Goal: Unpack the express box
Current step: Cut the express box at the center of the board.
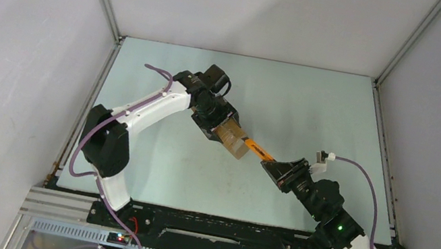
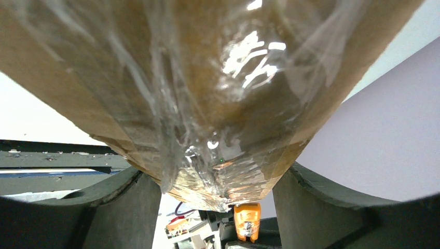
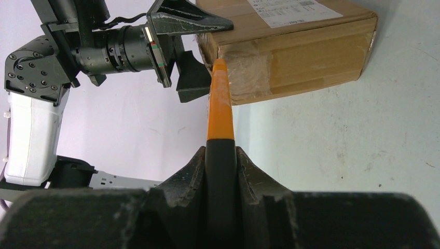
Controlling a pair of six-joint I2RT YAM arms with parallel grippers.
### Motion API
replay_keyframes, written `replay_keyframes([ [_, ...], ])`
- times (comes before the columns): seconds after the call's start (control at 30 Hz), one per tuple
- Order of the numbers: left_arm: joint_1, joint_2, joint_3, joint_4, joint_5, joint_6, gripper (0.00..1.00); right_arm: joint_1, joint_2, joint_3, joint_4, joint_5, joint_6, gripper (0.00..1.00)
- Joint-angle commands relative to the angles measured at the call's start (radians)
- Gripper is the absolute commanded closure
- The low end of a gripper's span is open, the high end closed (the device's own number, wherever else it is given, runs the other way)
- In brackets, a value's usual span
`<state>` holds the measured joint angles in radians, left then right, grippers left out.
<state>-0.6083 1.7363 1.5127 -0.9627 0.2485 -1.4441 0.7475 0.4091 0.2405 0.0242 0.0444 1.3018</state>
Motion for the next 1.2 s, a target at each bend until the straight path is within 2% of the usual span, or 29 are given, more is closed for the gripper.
replay_keyframes([
  [0.0, 0.0, -0.007, -0.017, 0.017, 0.038, -0.012, 0.31, -0.008, -0.008, -0.002, 0.046, -0.004, 0.004, 1.0],
  [0.4, -0.001, -0.001, -0.012, 0.021, 0.045, -0.009, 0.31, -0.011, 0.047, -0.006, 0.114, -0.033, 0.008, 1.0],
  [0.7, 0.0, 0.003, -0.01, 0.024, 0.05, -0.007, 0.31, -0.011, 0.1, -0.007, 0.175, -0.145, -0.012, 1.0],
  [0.93, -0.001, 0.005, -0.006, 0.018, 0.05, -0.003, 0.31, -0.023, 0.124, 0.009, 0.112, -0.216, -0.057, 1.0],
  [1.07, -0.001, 0.007, -0.002, 0.0, 0.047, 0.014, 0.32, -0.065, 0.111, 0.019, 0.048, -0.259, -0.102, 1.0],
  [1.17, 0.0, 0.017, 0.015, -0.034, 0.039, 0.043, 0.32, -0.127, 0.135, 0.039, 0.021, -0.353, -0.146, 1.0],
])
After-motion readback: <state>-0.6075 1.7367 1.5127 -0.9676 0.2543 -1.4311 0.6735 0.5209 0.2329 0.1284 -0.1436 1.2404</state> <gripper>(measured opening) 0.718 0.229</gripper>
